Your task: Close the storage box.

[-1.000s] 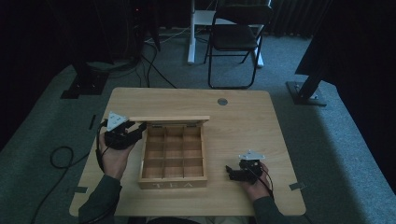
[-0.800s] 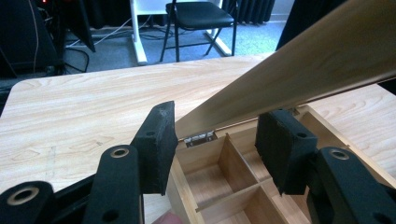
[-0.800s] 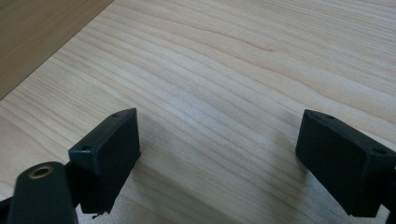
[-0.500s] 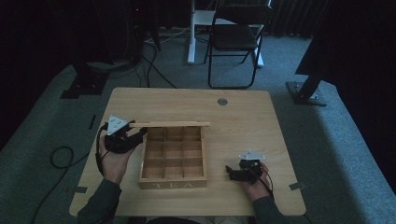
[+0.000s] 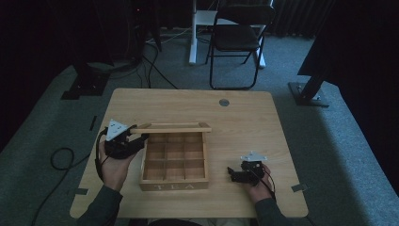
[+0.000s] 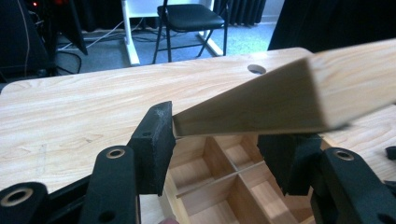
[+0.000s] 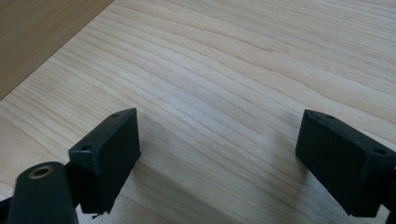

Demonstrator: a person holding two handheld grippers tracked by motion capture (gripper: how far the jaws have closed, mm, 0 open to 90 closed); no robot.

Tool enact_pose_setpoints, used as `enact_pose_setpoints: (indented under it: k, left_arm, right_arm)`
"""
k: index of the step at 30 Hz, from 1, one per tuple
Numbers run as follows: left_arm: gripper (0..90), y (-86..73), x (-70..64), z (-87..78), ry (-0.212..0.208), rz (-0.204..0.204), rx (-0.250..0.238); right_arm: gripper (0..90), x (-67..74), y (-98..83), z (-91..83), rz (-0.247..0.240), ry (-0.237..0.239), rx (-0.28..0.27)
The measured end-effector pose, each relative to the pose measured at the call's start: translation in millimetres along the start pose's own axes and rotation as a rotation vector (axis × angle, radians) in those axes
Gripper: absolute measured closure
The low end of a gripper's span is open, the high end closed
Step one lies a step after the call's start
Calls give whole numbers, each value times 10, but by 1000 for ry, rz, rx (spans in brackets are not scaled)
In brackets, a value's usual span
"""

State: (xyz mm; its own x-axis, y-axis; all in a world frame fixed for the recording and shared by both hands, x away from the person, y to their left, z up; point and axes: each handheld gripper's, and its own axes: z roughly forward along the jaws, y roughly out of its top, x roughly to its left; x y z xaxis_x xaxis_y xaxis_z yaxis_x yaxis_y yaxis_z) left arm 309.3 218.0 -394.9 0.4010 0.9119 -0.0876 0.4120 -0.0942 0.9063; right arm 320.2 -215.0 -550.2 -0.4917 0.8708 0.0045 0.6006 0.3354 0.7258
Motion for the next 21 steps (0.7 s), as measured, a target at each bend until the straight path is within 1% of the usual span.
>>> enact_pose_setpoints:
  k: [3, 7, 10, 13, 21]
  left_arm:
    - [463, 8, -17, -53, -5, -6, -21]
    - [463, 21, -35, -92, -3, -3, -28]
    - [463, 33, -61, -158, -6, -11, -43]
    - [464, 26, -76, -177, -4, -10, -39]
    - [465, -32, -103, -208, -3, -33, -21]
  right_arm:
    - [132, -1, 0, 0, -1, 0, 0]
    - [132, -1, 0, 0, -1, 0, 0]
    - [132, -1, 0, 0, -1, 0, 0]
    - [132, -1, 0, 1, -1, 1, 0]
    - [132, 3, 9, 11, -4, 4, -1]
